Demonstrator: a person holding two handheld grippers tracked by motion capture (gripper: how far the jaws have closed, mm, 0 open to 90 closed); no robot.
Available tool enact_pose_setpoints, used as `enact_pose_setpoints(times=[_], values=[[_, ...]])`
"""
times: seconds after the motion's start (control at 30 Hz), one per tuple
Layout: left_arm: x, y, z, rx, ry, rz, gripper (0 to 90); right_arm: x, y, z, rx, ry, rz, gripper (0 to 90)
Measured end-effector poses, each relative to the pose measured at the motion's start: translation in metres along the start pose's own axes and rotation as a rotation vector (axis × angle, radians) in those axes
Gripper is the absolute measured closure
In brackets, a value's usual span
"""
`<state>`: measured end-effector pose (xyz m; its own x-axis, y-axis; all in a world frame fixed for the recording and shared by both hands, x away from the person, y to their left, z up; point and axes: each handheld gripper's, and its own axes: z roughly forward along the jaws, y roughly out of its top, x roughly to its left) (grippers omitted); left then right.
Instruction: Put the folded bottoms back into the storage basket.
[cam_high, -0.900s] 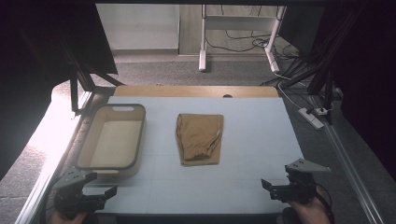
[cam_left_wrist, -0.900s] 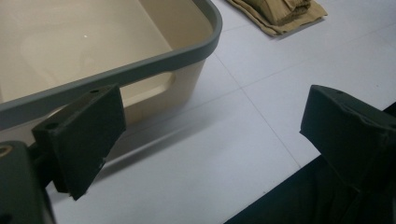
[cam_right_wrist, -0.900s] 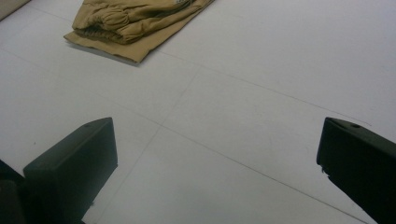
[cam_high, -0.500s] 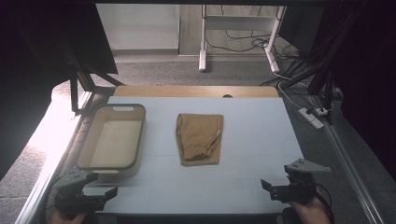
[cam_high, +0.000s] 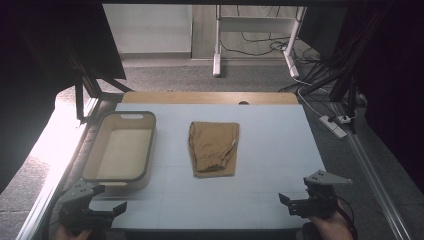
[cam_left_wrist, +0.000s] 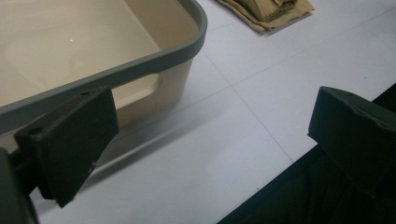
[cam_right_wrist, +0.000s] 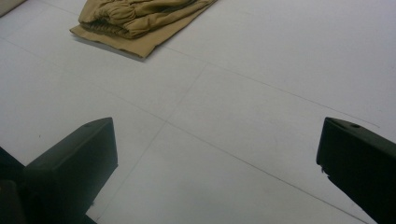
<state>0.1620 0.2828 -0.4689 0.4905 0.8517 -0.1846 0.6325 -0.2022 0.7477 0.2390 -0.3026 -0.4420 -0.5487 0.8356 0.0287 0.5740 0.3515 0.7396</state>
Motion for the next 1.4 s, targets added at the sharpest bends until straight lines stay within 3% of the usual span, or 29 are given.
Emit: enact_pose_setpoints(times=[0.07, 0.17, 0.5, 0.6, 0.67, 0.83, 1.03, 1.2, 1.4], values=[[-0.001, 0.0, 0.0, -0.002, -0.001, 0.01, 0.0, 0.001, 0.0, 0.0, 0.003, -0.001, -0.002, 0.0], [-0.001, 0.001, -0.001, -0.001, -0.034, -0.011, 0.0, 0.001, 0.0, 0.001, 0.008, -0.004, -0.008, 0.0], [-0.007, 0.007, 0.002, -0.002, -0.04, 0.013, 0.0, 0.0, 0.0, 0.0, 0.002, -0.002, 0.008, 0.0], [-0.007, 0.008, 0.003, -0.04, -0.073, 0.011, 0.0, 0.0, 0.0, 0.0, 0.003, -0.002, 0.002, 0.0], [-0.008, 0.009, 0.005, -0.036, -0.089, 0.01, 0.0, 0.001, 0.0, 0.001, 0.006, -0.004, 0.0, 0.0], [-0.011, 0.011, 0.009, -0.019, -0.092, 0.022, 0.0, 0.001, 0.0, 0.001, 0.011, 0.0, -0.007, 0.0], [-0.013, 0.016, 0.011, -0.038, -0.092, 0.024, 0.0, 0.001, 0.0, 0.002, 0.015, 0.005, -0.016, 0.0], [-0.016, 0.019, 0.015, -0.028, -0.088, 0.05, 0.0, 0.002, 0.0, 0.002, 0.02, 0.006, -0.018, 0.0], [-0.02, 0.026, 0.018, -0.056, -0.095, 0.084, 0.0, 0.002, 0.0, 0.002, 0.022, 0.006, -0.022, 0.0]])
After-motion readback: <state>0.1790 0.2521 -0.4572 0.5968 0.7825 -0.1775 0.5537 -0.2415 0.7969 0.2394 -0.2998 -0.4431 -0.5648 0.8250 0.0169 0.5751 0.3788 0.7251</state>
